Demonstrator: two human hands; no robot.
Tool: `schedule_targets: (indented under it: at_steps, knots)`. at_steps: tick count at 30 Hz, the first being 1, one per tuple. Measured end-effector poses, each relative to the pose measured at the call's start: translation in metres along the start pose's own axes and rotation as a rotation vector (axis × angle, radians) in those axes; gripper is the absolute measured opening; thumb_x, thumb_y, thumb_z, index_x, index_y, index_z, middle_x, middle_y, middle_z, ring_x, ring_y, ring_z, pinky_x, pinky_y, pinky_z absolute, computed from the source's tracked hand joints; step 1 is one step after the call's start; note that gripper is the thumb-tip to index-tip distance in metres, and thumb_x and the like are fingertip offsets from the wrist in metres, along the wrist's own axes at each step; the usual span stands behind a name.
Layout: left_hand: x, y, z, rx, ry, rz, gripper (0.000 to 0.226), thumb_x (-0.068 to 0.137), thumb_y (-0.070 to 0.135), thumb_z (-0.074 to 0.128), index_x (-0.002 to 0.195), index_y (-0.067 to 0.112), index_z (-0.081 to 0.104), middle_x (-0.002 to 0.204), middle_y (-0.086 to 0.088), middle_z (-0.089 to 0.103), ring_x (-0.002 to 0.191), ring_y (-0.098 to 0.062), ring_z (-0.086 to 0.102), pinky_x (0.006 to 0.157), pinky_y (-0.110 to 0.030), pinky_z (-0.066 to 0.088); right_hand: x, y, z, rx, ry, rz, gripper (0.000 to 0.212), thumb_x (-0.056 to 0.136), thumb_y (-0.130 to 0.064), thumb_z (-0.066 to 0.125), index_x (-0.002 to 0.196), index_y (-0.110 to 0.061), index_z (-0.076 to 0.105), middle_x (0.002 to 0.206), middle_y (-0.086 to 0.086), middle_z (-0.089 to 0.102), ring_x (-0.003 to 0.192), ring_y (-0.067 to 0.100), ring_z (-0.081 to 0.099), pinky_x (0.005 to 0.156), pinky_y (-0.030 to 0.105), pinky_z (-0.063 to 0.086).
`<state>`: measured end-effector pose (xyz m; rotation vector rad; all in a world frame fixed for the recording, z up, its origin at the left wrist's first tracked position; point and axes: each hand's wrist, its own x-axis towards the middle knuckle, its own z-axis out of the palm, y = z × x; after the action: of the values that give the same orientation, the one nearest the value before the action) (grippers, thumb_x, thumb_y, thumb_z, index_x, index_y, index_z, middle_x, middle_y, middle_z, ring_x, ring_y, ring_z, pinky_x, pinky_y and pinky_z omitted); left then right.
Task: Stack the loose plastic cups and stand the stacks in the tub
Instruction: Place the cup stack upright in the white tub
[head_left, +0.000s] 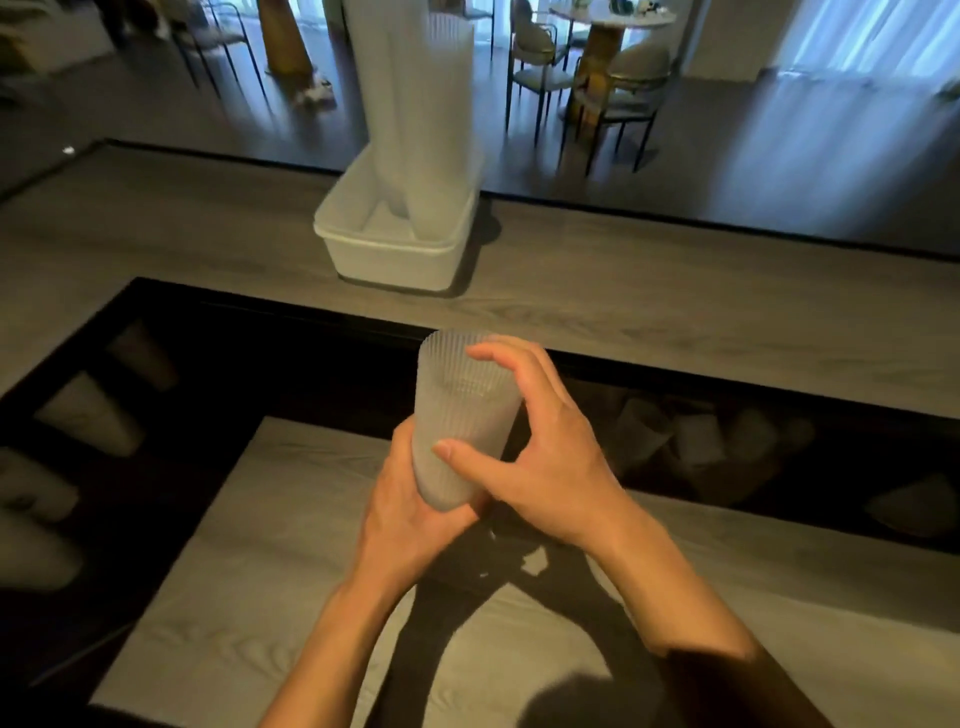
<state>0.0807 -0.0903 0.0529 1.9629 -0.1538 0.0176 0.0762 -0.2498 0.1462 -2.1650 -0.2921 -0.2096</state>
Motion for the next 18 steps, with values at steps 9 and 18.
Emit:
schedule_targets:
  at_steps: [9,18]
  knots:
    - [0.0,0.124,-0.05,0.037,0.056,0.114,0.086,0.064,0.051,0.091,0.13,0.044,0.035,0.118,0.02,0.055,0.106,0.006,0.057,0.076,-0.017,0.049,0.021,-0.103,-0.08,-0.023,0.023,-0.147,0.07,0.079,-0.044,0.078,0.136,-0.041,0.038,0.138,-0.023,0.035,0.119,-0.001,0.042,0.094,0.044,0.052]
    - [0.029,0.198,-0.072,0.119,0.041,0.223,0.079,0.067,0.056,0.088,0.118,0.054,0.028,0.117,0.02,0.054,0.104,-0.001,0.059,0.075,-0.023,0.057,0.056,-0.143,-0.132,-0.012,0.113,-0.254,0.069,0.078,-0.047,0.079,0.134,-0.04,0.04,0.132,-0.019,0.04,0.115,0.002,0.046,0.09,0.046,0.051]
